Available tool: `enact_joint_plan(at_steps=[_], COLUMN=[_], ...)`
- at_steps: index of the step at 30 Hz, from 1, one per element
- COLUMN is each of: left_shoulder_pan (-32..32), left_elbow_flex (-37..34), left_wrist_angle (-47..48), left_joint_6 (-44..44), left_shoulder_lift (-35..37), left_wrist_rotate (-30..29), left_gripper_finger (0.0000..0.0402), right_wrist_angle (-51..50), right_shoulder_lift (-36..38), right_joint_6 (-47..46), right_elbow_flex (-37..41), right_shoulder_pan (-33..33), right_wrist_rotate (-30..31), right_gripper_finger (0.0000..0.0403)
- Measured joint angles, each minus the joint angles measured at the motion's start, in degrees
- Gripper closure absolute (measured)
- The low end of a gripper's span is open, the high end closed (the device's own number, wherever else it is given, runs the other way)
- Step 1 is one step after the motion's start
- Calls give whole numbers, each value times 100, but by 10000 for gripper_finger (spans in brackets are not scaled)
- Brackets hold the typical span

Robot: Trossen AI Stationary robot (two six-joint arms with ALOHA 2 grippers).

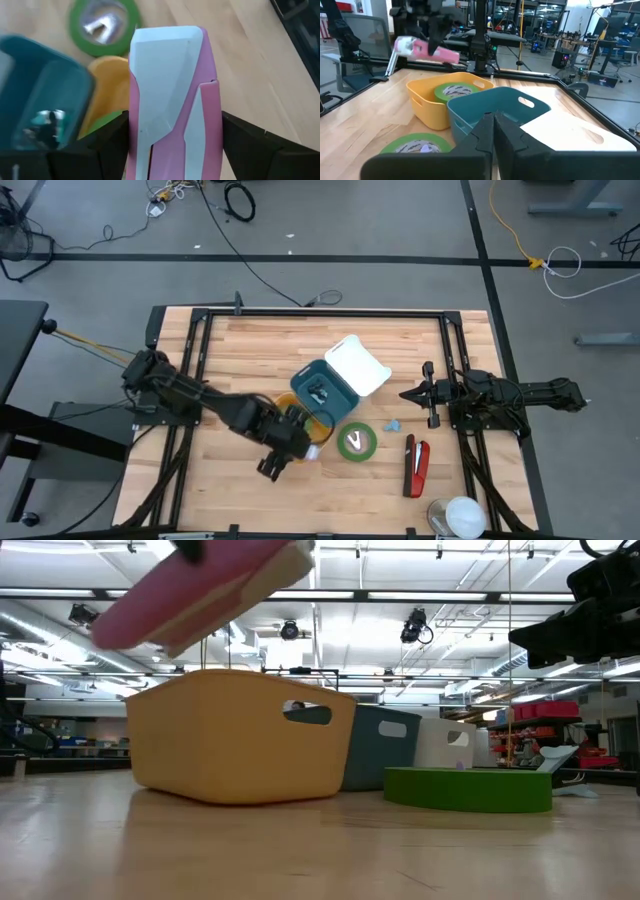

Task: Pick and place Stapler, Stapler remover, tape
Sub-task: Put the pink stapler into the white bin

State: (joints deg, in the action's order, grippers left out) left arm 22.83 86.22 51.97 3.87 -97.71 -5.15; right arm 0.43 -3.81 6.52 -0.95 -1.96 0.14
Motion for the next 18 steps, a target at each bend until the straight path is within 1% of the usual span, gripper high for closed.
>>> enact_joint_plan(at_steps=[8,18], left_shoulder_pan=[-544,-1635], left_elbow_flex=[583,1360], left_wrist_angle=[90,145], left_joint_6=[286,618], left_shoulder_lift=[0,-2], left_wrist_rotate=[-175,-320], left_gripper_finger=[128,127], right_wrist_angle=[2,0], right_shoulder_lift=[1,0], right_joint_6=[-2,-2], right_elbow_flex=[1,0], right_shoulder_pan=[0,-2], right_wrist_rotate=[-2,0], right_gripper_finger=[390,390])
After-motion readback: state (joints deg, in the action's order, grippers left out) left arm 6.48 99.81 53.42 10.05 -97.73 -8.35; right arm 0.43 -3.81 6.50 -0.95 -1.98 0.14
